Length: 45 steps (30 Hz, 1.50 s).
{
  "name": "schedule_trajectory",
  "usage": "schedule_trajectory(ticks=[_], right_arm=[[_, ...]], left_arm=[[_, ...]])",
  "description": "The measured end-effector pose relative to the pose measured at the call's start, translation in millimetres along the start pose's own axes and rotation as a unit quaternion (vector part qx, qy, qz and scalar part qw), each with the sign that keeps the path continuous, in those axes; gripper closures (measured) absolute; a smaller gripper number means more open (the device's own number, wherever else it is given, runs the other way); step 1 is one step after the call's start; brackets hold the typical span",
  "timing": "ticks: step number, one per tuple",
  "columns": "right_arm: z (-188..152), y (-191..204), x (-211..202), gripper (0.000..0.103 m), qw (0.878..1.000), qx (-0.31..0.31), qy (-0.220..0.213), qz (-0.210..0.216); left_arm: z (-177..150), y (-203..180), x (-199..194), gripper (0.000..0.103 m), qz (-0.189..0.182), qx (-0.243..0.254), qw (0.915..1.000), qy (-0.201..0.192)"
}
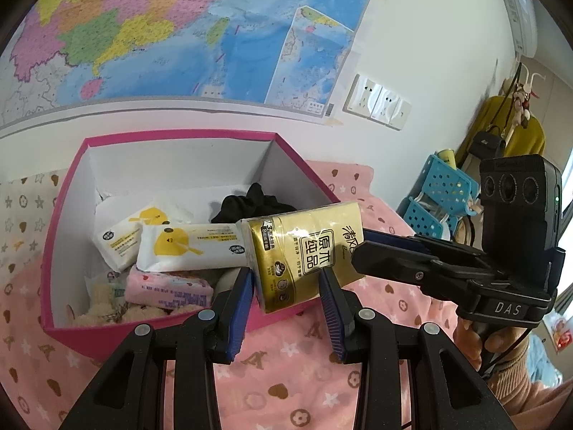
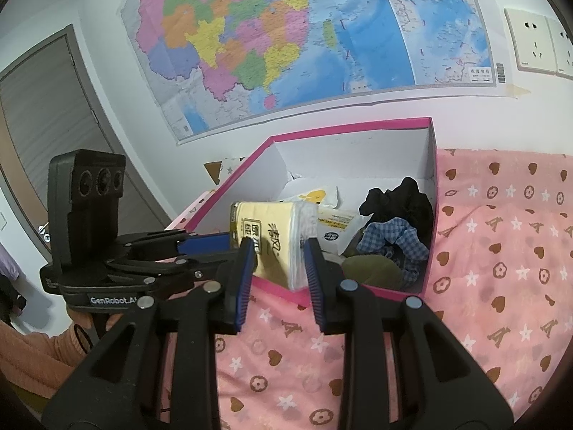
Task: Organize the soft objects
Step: 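Carry the tissue pack over the box rim and lower it inside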
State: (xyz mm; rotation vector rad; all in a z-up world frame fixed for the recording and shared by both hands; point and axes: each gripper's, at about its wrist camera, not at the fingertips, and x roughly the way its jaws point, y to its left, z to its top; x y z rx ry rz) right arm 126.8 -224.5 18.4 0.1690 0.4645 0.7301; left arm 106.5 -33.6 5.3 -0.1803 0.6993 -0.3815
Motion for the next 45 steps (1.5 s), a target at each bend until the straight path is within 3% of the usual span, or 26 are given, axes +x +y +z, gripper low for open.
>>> schedule_trajectory(ticks=[45], right_arm=[[12.0,-15.4,20.9,0.071,1.000,0.025,0.011,-0.006]], left_arm=[[15.7,11.8,23.1,0.066,0.023,0.001,0.9996,0.018]])
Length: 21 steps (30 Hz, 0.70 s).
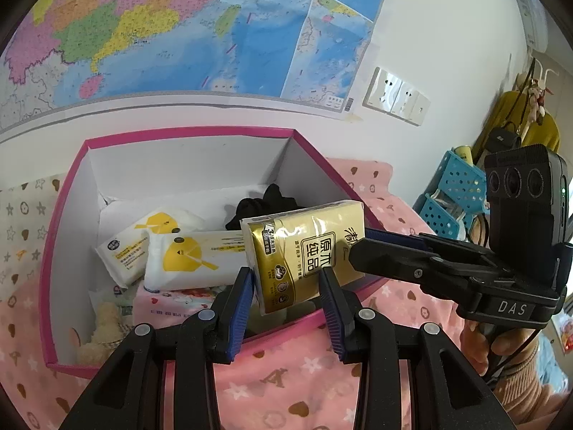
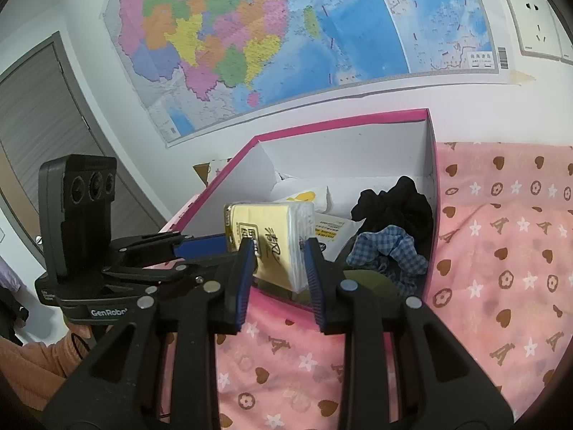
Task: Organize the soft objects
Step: 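Carry the tissue pack over the box rim and lower it inside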
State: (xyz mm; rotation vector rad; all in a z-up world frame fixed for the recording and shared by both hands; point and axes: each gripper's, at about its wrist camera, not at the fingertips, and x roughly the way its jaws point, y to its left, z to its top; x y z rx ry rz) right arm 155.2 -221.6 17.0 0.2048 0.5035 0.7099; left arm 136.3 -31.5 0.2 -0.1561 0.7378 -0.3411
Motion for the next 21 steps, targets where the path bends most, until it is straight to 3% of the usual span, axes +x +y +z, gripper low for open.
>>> schedule_trajectory(ticks=[21], right_arm=[[4.6,-7.9,15.2,0.071,1.000,0.014,0.013,-0.005]], left_arm=[[7.6,6.2,12.0,0.066,0.010,-0.004,0.9998,0.013]])
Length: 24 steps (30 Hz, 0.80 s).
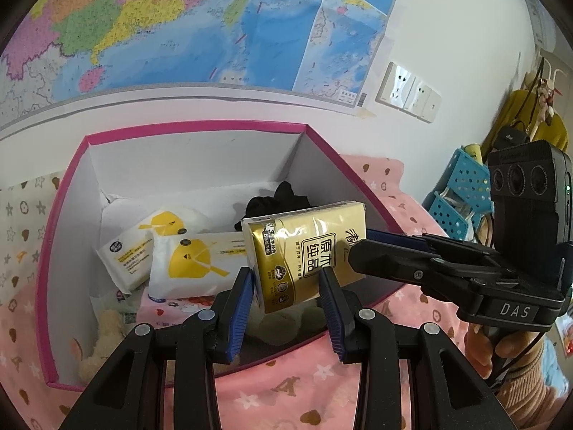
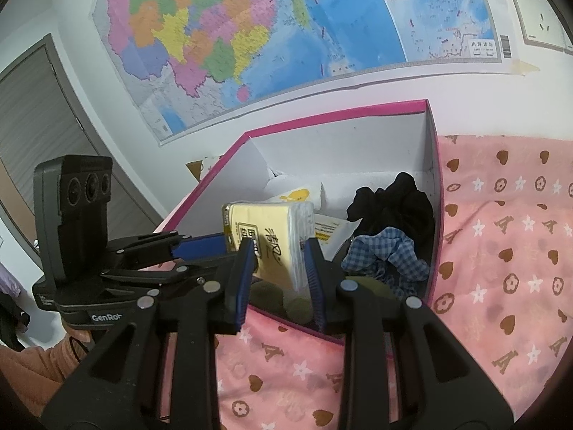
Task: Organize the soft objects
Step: 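Carry the tissue pack over the box rim and lower it inside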
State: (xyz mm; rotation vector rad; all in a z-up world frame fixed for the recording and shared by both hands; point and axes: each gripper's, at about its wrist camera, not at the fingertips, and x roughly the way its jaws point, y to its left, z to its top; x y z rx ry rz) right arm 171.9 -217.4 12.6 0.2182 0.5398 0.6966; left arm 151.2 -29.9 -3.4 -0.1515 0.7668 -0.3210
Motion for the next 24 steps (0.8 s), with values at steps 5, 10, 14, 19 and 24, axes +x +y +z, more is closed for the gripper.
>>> schedule_trajectory(ticks=[5,10,14,19,24], right_arm=[[0.1,-2.0,2.1,0.071,1.000,0.003,0.001,-0.002],[-0.1,-2.4,4.9,0.071,1.000,0.005,0.003,-0.002],[-0.2,-2.4,8.1,0.071,1.000,0.005,0.006,-0.004],[0.2,-4.0,11.7,0.071,1.000,0.008,0.008,-0.005],[0.6,-5.6,13.8,0.071,1.000,0.012,0.011,-0.008]], left_arm=[[1.3,1.7,3.3,0.066,-0.001,-0.004,1.0000,0.003],[1.5,5.0,8.8,0.066,0.001,-0.007,0.9999,0.009],[1.7,9.0,12.9,0.066,0.000,-0.014,0.9998,0.012],[2.2,10.9,15.4,0.066,-0.001,-0.017,0.9997,0.016],[3.9,11.9,18.9,0.066,0.002,-0.017,0.9997,0.020]])
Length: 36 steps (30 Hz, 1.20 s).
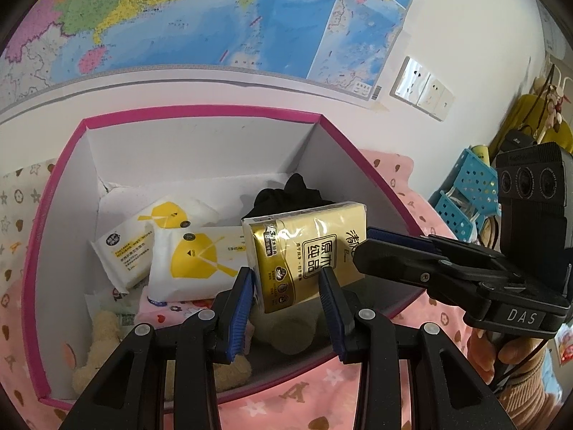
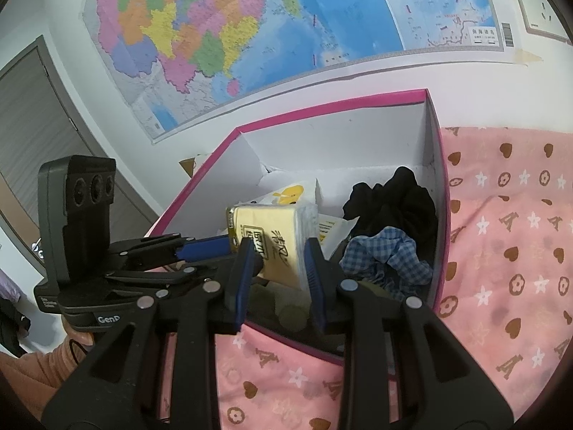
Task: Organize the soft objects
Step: 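Carry the tissue pack over the box rim and lower it inside, then open the right gripper and withdraw it from the box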
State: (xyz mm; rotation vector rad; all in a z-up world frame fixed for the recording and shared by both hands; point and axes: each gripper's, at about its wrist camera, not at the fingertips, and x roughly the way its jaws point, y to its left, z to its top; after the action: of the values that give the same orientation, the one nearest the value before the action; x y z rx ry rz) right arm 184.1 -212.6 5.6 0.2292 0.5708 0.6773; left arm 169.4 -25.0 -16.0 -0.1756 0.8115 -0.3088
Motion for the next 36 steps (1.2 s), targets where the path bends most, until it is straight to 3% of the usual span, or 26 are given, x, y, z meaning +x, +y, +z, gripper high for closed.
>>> schedule_trajectory(ticks=[10,13,15,19,21,25,27,31,36], right_arm=[[6.9,0.9,12.8,0.070,0.999,-0.006,0.006,-0.031],[5.4,4.5,10.8,0.063,0.999,-0.015,-0.002,-0.047],[2.9,8.7,7.4,0.058,0.998,-0.026,-0.005,-0.056],[-7.0,21.8,-7.0,0.050,0.995,-0.058,-0.019,-0.073],[-16.4,30.6,-17.1,0.046,0.993,-0.078,-0.028,-0.083],[-36.6,45.7,-32.4,0.028,0.988,-0.109,-0.044,-0.102],[-49.9,53.6,-39.0,0.017,0.983,-0.122,-0.057,-0.126],[-70.5,62.9,-43.4,0.007,0.978,-0.130,-0.064,-0.149],[-91.2,67.2,-44.6,0.007,0.978,-0.114,-0.057,-0.164]], left_arm=[[4.4,5.0,10.1,0.066,0.025,-0.006,0.9996,0.009],[2.2,6.1,5.9,0.062,0.043,-0.003,0.9991,-0.002],[-1.4,6.2,-0.7,0.049,0.053,0.002,0.9985,-0.013],[-12.4,1.9,-23.3,0.034,0.068,0.018,0.9963,-0.048],[-18.9,-1.3,-35.8,0.021,0.074,0.025,0.9948,-0.066],[-36.9,-10.1,-60.5,0.013,0.086,0.042,0.9908,-0.096],[-47.6,-13.9,-71.8,0.000,0.097,0.042,0.9886,-0.107],[-66.5,-17.8,-85.2,0.000,0.129,0.036,0.9834,-0.122],[-86.6,-14.7,-90.4,0.000,0.169,0.018,0.9790,-0.113]])
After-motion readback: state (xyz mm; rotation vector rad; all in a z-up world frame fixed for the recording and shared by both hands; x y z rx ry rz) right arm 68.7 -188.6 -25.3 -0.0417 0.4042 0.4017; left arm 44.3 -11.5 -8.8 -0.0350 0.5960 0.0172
